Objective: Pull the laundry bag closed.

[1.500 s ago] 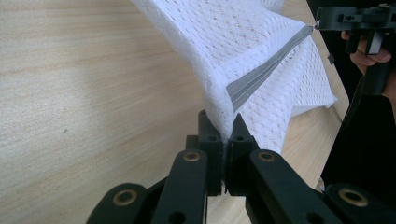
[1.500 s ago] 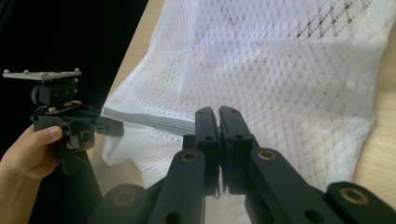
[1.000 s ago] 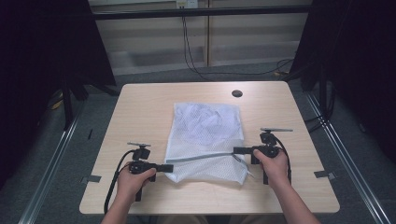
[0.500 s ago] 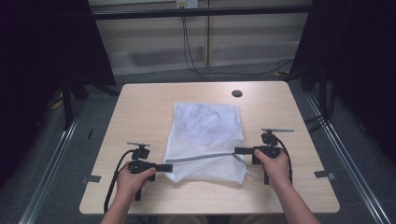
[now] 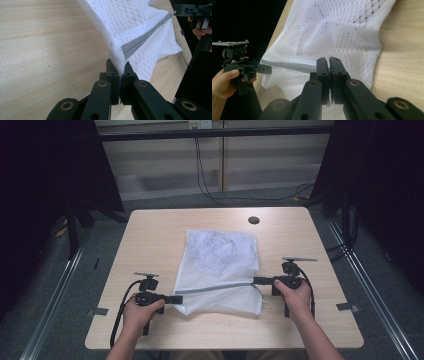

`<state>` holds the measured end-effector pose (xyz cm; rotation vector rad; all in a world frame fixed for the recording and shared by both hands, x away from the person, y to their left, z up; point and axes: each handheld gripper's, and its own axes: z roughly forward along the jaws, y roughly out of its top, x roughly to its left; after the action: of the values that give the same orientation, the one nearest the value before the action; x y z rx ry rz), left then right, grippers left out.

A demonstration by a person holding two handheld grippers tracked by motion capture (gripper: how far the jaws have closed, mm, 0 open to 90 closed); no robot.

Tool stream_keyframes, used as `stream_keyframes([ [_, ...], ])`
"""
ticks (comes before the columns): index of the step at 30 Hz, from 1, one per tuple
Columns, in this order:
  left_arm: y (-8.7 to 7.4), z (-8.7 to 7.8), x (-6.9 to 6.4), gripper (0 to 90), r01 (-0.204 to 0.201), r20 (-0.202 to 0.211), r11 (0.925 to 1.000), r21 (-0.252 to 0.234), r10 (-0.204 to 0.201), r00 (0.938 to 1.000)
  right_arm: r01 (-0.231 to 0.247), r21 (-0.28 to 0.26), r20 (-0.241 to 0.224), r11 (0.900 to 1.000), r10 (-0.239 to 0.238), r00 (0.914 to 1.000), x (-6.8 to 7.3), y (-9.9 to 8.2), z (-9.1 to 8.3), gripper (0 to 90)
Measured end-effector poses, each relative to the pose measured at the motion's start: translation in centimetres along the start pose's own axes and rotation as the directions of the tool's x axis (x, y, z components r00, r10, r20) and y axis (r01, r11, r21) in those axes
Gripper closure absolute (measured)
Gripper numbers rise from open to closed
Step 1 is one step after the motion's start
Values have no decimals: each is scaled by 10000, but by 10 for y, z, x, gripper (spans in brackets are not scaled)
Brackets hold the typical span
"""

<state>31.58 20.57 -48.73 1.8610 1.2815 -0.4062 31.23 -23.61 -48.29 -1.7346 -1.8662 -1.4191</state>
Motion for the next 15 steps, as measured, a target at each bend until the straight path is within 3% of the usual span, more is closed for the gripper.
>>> stream_keyframes([
  [6, 0, -2, 2, 881, -206, -38, 9998, -48, 206, 9998, 19, 28, -19, 10000, -19, 10000, 2, 0, -1, 876],
  [8, 1, -3, 1, 881, -5, -28, 10000, -90, 5, 10000, 85, 51, 114, 10000, -85, 9999, 2, -1, -1, 876],
  [13, 2, -6, 3, 881, -381, -152, 9993, -67, 380, 9992, 49, -24, 160, 10000, -49, 9999, -1, -1, -5, 876],
  [15, 2, -5, 3, 881, -248, -92, 9997, -81, 248, 9997, 51, -32, 189, 10000, -51, 9998, -1, -2, -5, 876],
])
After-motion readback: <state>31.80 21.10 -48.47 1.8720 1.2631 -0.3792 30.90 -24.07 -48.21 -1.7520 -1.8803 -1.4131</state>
